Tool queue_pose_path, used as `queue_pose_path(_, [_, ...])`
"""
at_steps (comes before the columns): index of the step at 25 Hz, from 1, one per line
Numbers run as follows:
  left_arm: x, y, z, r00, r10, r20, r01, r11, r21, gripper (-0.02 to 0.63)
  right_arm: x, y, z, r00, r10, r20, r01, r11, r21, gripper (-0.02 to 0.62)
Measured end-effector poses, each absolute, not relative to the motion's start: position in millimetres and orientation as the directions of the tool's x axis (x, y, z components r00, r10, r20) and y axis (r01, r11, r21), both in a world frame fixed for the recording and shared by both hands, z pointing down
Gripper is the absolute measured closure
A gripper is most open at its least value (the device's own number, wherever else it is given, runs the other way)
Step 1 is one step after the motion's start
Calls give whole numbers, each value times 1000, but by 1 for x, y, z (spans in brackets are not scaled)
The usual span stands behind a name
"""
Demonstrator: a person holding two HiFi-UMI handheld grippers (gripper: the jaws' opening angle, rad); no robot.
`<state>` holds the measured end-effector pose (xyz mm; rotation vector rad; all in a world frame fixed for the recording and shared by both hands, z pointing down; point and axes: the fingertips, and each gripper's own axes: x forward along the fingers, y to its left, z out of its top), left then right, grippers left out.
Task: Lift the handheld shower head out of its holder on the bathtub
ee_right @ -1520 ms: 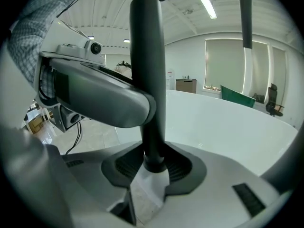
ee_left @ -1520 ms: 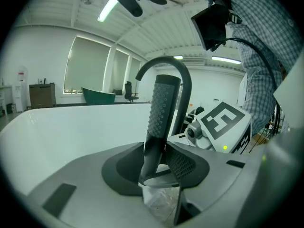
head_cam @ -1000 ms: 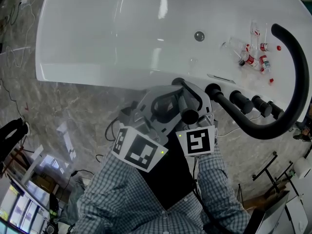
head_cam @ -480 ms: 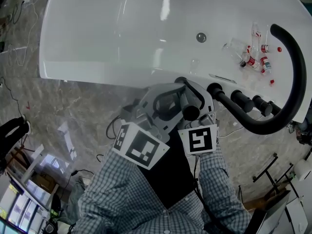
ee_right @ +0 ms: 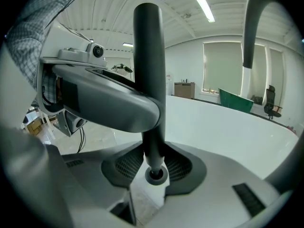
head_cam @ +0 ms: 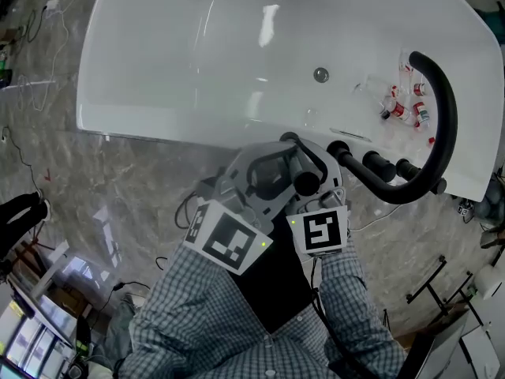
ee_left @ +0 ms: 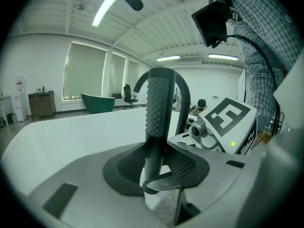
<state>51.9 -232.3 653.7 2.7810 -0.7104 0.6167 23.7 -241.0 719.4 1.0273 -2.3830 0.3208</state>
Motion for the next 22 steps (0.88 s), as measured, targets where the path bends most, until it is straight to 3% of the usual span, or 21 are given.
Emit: queue_pose_path(22, [43,-215,520,809,-450,378,-505,-861,56,487,17,-225,586,-545,-640,541,-754,657,17,466])
